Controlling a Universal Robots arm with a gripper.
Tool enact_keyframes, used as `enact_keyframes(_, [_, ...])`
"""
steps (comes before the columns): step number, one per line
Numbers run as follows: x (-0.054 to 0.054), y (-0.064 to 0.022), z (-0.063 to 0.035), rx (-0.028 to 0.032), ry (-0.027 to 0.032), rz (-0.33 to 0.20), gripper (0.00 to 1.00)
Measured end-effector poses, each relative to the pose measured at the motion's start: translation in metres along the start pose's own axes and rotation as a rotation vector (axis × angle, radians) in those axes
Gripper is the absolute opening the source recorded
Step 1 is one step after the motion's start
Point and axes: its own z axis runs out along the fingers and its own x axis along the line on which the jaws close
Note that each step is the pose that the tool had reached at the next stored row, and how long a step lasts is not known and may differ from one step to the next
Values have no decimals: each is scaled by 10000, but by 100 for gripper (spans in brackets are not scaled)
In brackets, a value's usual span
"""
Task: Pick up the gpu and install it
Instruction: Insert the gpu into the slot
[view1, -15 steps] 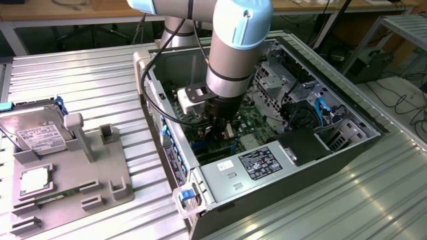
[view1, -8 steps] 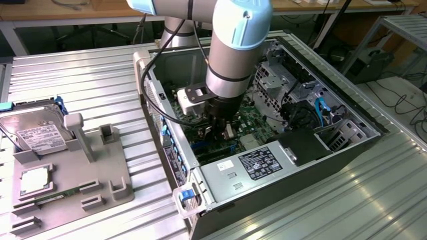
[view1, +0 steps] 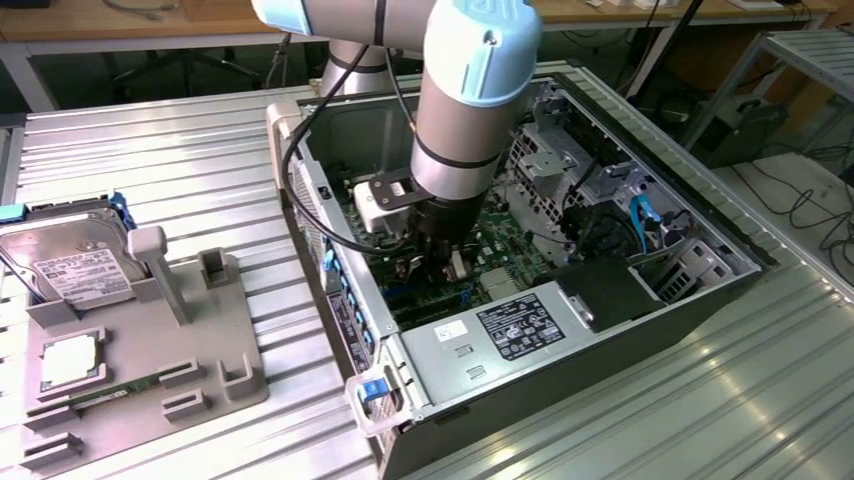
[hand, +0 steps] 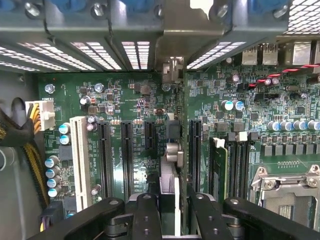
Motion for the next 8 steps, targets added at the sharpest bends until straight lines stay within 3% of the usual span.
enact_keyframes(4, [0, 0, 1, -1, 2, 0, 28])
enact_keyframes(8, [6, 7, 93, -4, 10, 1, 28])
